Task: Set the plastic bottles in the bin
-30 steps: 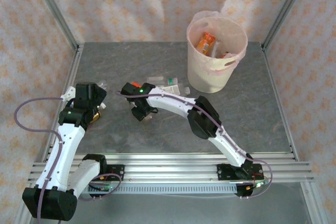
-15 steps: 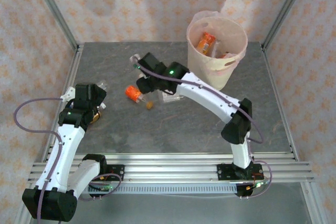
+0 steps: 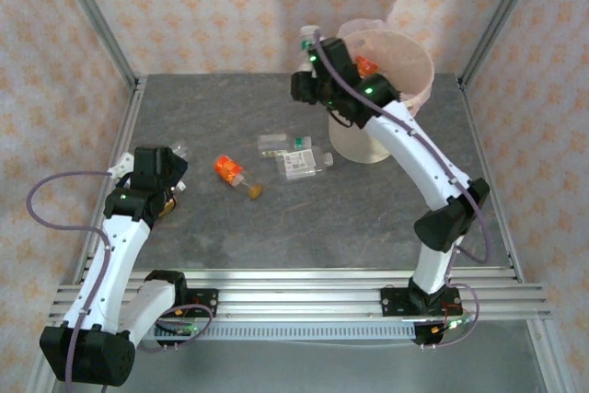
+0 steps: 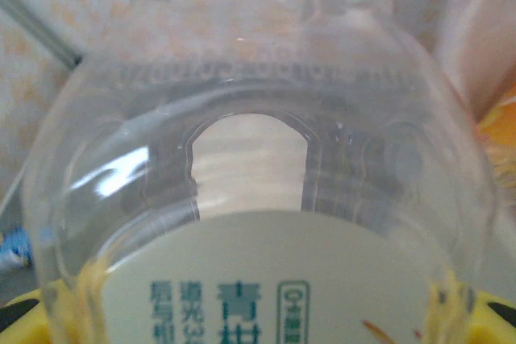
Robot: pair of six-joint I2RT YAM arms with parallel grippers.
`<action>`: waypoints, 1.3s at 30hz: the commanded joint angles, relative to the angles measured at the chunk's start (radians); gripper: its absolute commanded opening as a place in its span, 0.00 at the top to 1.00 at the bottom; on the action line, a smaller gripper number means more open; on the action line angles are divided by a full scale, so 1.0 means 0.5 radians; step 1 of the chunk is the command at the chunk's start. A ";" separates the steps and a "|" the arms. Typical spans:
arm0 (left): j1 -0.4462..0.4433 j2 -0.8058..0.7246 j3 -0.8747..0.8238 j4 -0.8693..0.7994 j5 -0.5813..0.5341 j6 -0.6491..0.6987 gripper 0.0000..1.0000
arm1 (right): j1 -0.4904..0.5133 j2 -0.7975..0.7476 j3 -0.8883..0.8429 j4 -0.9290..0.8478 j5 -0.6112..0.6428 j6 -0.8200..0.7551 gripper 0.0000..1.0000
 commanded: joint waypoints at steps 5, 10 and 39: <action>0.020 0.020 -0.020 0.015 0.022 0.010 0.00 | -0.307 -0.084 0.070 0.182 0.027 0.252 0.73; 0.020 0.027 -0.024 0.039 0.059 0.012 0.00 | -0.521 0.002 0.068 0.228 -0.056 0.414 0.73; -0.142 0.257 -0.011 0.263 0.430 0.075 0.00 | -0.730 0.168 0.108 0.141 -0.404 0.534 0.19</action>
